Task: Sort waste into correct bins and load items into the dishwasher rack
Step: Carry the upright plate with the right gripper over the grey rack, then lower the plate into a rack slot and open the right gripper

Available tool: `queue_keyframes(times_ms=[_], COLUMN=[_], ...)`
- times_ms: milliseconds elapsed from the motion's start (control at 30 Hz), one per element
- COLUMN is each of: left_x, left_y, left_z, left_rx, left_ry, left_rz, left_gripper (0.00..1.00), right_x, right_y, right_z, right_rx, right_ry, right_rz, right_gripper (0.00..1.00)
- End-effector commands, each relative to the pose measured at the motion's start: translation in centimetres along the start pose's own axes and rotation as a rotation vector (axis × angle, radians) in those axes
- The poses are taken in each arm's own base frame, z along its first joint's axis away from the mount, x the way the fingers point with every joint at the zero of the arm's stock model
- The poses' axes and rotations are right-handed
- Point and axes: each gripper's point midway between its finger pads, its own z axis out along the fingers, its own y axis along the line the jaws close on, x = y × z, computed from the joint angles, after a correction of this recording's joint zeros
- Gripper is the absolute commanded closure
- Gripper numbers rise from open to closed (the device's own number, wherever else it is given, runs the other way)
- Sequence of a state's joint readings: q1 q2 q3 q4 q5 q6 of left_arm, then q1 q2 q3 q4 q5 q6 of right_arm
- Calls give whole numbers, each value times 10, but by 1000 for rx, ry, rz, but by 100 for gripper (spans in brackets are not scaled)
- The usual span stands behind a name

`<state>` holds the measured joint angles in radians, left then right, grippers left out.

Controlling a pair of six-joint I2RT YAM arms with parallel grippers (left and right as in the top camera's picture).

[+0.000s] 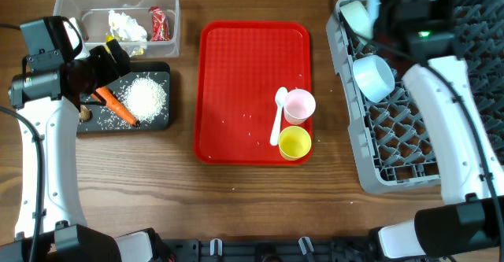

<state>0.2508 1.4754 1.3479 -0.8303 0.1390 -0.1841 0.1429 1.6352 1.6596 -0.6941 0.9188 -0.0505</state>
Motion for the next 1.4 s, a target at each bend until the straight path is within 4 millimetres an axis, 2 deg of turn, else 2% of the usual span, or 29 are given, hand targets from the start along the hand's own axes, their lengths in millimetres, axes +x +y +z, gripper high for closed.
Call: queue_keyframes(times_ms=[0, 133, 233, 500, 733, 1133, 1300, 1367], left_x=[-3, -3, -3, -3, -3, -3, -3, -3], left_y=[2, 2, 2, 2, 2, 2, 2, 2], left_z=[-1, -1, -1, -1, -1, -1, -1, -1], left_rx=[-4, -4, -4, -4, -4, -4, -4, -4], left_ry=[-7, -7, -7, -6, -7, -7, -7, -7], left_rz=[9, 9, 9, 9, 9, 9, 9, 9], left_gripper=[0, 0, 0, 0, 0, 0, 0, 0], right_x=[0, 14, 23, 45, 51, 63, 62, 60], right_y=[-39, -45, -43, -15, 2, 25, 29, 29], right_z=[17, 40, 49, 76, 98, 119, 122, 122], right_rx=[64, 23, 6, -18, -1, -12, -17, -17], right_ry=[24, 73, 96, 153, 167, 186, 179, 175], right_rz=[-1, -28, -33, -149, -224, -295, -288, -284], right_gripper=[96, 96, 96, 96, 96, 96, 96, 90])
